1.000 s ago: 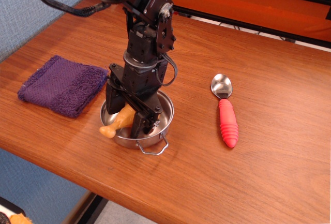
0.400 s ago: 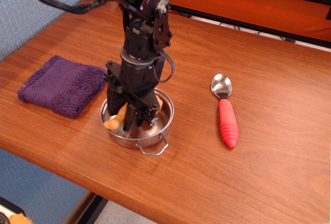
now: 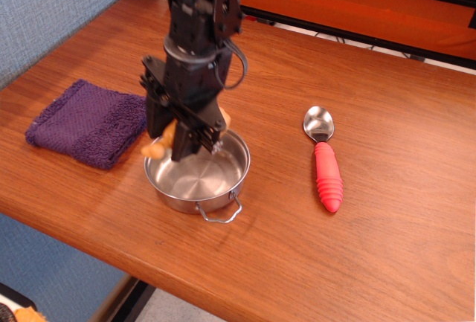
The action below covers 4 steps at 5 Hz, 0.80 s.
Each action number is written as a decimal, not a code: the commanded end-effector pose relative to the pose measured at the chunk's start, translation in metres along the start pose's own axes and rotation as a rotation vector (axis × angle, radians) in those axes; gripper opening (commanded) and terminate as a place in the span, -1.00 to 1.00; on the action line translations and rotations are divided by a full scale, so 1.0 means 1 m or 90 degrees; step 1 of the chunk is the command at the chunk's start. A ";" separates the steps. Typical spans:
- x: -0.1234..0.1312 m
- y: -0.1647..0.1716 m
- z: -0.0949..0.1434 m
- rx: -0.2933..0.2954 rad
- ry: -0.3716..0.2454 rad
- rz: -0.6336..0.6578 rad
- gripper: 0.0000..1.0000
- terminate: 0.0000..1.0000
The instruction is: Pick up chicken leg from silver pot and move towards the right.
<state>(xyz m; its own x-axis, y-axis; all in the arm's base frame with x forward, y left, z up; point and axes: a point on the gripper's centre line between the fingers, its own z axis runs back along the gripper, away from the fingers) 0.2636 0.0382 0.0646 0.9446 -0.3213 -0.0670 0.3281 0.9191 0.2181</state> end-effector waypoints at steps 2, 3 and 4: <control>0.007 -0.067 0.051 0.023 -0.140 -0.172 -1.00 -1.00; 0.017 -0.106 0.049 0.019 -0.153 -0.260 -1.00 -1.00; 0.024 -0.131 0.043 0.000 -0.162 -0.307 -1.00 -1.00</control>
<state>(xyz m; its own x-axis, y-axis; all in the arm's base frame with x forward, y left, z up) 0.2457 -0.1038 0.0633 0.6585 -0.7517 0.0366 0.7312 0.6506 0.2051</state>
